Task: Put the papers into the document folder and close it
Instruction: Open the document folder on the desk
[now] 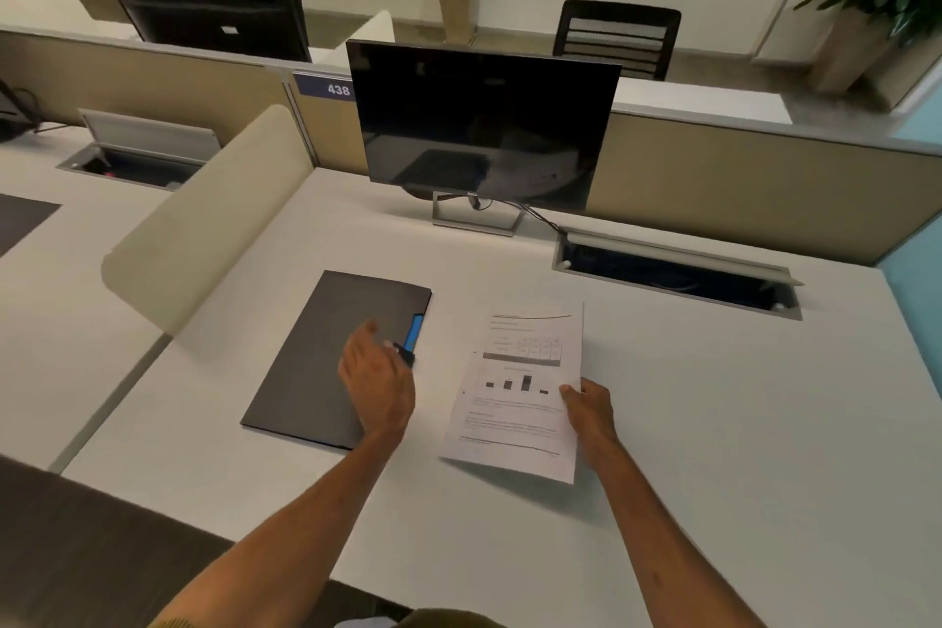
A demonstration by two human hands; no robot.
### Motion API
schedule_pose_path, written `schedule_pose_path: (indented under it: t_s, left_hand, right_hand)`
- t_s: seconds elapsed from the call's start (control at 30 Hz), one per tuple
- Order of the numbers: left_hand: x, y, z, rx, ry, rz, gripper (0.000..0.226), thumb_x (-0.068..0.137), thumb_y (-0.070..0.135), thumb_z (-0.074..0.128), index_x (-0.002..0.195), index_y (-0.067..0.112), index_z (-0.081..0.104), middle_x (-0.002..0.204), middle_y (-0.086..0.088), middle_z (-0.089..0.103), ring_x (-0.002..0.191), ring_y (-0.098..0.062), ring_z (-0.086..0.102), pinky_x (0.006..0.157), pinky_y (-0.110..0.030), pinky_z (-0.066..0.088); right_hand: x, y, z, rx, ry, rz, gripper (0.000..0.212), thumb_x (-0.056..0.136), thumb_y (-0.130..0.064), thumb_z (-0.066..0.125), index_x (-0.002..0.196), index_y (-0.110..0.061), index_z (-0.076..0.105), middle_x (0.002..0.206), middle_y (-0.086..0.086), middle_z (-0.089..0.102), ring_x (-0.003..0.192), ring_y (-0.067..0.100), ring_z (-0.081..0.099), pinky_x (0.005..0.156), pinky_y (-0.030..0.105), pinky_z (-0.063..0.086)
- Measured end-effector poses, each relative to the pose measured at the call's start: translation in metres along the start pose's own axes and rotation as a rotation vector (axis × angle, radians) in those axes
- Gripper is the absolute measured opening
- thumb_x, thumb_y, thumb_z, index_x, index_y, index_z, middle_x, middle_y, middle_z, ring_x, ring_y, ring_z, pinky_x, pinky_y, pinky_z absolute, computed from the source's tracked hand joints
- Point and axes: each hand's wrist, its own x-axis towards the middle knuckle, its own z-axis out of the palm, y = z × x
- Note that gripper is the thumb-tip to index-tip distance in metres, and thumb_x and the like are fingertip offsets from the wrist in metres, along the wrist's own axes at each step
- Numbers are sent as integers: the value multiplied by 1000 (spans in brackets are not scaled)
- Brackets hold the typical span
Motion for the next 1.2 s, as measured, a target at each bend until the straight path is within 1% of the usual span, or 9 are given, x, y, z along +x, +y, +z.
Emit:
schedule_pose_path:
  t_s: [0.07,0.13,0.27,0.4,0.53,0.8,0.93,1.1,1.2]
  left_hand:
    - [1,-33,-10,88,-24,0,44,103,9,53,147,12,49,144,-11,60,139,-33,52,119,-53,40]
    - [0,-64,-9,220,-166,10,54,102,14,57,154,12,41,153,-14,53,149,-38,43,124,-58,35]
    - [4,-90,1,457,-489,17,88,104,50,57,170,22,8,170,-20,28,161,-44,21,128,-66,21]
    - [11,-89,5,590,-640,31,88,106,63,42,172,22,1,176,-22,12,164,-46,9,130,-67,15]
    - [19,-89,5,620,-714,79,79,110,57,36,172,19,4,178,-23,3,164,-47,2,132,-66,13]
    - [54,-100,-3,733,-911,340,76,113,48,36,171,29,-8,180,-13,-10,164,-46,-6,130,-71,9]
    - [66,-101,-10,782,-1011,362,88,111,40,50,169,34,-17,177,-16,-22,161,-56,-11,125,-77,12]
    - [68,-99,-15,853,-1028,431,90,111,41,49,169,22,-18,176,-24,-17,159,-60,-4,123,-77,23]
    - [65,-98,-17,859,-1015,414,95,110,31,54,169,18,-19,176,-25,-18,159,-60,-3,123,-77,24]
  right_hand:
    - [5,11,7,-21,-9,60,21,98,-17,59,111,-16,75,113,11,78,96,33,75,91,52,62]
    - [11,23,13,-42,-15,89,23,95,-19,59,111,-19,76,112,10,79,96,33,75,91,53,62]
    - [10,30,21,-66,-20,110,28,94,-20,57,115,-17,75,113,10,78,98,33,74,93,52,61]
    - [1,22,25,-60,0,104,25,97,-15,57,115,-15,74,112,11,77,101,35,72,95,49,60]
    - [-7,17,26,-31,17,107,16,100,-13,56,106,-21,69,106,10,74,99,35,71,88,42,59]
    - [-28,13,29,7,95,128,16,98,-8,55,100,-15,70,96,8,73,84,30,69,68,31,52]
    - [-34,14,31,0,145,152,17,92,-8,56,94,-12,73,87,6,74,76,25,68,61,28,50]
    - [-37,14,37,7,183,165,16,92,-9,57,92,-14,72,84,5,72,75,25,67,64,29,50]
    - [-39,14,38,4,184,149,16,95,-7,57,88,-16,70,81,4,70,72,24,66,61,27,48]
